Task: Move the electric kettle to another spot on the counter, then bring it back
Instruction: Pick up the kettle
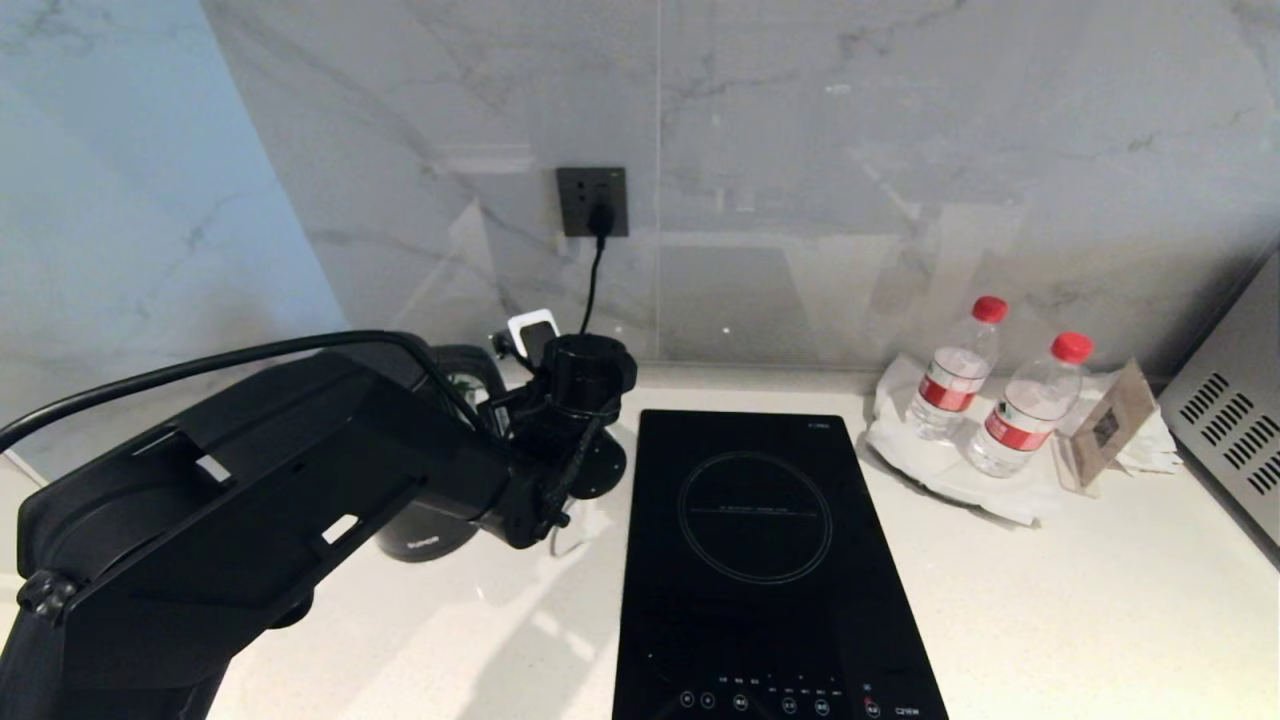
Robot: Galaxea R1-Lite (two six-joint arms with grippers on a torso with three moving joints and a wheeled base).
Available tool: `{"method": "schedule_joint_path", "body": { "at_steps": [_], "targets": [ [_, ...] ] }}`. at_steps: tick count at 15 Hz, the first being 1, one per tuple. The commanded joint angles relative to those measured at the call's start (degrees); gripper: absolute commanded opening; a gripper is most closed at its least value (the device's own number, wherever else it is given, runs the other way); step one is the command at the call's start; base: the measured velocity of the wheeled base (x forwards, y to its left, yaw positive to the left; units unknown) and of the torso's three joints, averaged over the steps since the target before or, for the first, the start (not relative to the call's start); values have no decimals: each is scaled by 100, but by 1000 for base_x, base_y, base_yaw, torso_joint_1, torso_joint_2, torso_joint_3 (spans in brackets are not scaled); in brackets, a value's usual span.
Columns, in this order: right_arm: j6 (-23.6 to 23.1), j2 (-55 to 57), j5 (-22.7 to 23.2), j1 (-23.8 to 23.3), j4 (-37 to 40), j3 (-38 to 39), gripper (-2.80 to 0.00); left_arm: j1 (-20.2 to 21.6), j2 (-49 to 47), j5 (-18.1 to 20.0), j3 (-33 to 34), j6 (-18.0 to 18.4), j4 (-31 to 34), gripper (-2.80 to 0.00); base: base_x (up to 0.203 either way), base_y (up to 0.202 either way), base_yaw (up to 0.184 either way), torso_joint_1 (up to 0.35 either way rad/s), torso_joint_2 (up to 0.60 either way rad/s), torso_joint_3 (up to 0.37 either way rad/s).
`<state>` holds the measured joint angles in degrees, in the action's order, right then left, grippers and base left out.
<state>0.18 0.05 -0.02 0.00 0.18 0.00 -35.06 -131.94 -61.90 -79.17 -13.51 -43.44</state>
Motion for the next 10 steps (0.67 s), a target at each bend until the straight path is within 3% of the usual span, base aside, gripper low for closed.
{"method": "schedule_joint_path", "body": {
  "at_steps": [1, 8, 9, 10],
  "targets": [
    [-1, 4, 2, 0, -1, 0, -280, 8, -57, 9, -31, -12, -8, 0, 0, 0, 0, 0, 0, 0],
    [-1, 4, 2, 0, -1, 0, -280, 70, -139, 37, -107, -12, 72, 0, 0, 0, 0, 0, 0, 0],
    [-1, 4, 2, 0, -1, 0, -280, 95, -130, 38, -107, -20, 72, -280, 0, 0, 0, 0, 0, 0],
    [-1, 4, 2, 0, -1, 0, -280, 124, -122, 38, -122, -12, 72, -280, 0, 0, 0, 0, 0, 0]
  ]
}}
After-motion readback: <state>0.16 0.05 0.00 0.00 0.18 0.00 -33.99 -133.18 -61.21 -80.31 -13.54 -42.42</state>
